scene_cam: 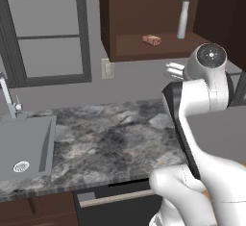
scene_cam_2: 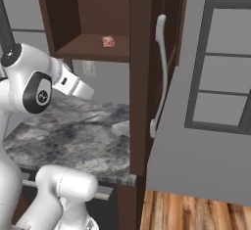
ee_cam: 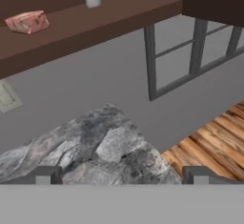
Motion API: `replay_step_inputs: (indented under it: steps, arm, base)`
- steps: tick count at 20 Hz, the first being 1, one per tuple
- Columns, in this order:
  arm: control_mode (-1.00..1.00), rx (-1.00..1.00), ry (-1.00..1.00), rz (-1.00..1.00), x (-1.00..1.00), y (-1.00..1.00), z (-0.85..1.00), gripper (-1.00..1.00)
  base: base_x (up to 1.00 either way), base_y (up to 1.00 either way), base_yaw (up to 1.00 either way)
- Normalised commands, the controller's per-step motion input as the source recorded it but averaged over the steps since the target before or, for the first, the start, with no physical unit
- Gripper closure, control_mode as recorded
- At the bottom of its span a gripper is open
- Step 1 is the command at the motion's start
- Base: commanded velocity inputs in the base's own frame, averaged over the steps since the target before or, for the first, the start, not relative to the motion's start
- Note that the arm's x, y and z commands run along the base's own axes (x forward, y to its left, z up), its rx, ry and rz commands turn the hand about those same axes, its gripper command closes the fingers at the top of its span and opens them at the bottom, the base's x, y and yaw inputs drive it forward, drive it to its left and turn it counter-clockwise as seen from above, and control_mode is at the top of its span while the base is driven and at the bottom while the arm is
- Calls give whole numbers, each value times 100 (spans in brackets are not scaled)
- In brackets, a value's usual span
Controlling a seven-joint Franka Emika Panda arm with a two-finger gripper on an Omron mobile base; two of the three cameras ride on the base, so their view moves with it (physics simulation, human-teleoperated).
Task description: Locate and retrieve the bar soap and spray from the cabinet. Place them next to the sink.
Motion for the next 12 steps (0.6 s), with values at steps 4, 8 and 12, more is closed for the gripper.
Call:
replay_step_inputs:
  steps: [4,8,12]
  arm:
    - [-100,0,-1,1,1,-3,31,-100]
    - [-100,0,-1,0,5,-7,22,-100]
    - [-100,0,-3,0,14,-4,17,-100]
  base:
    - [0,0,0]
    - [0,0,0]
    - [0,0,0]
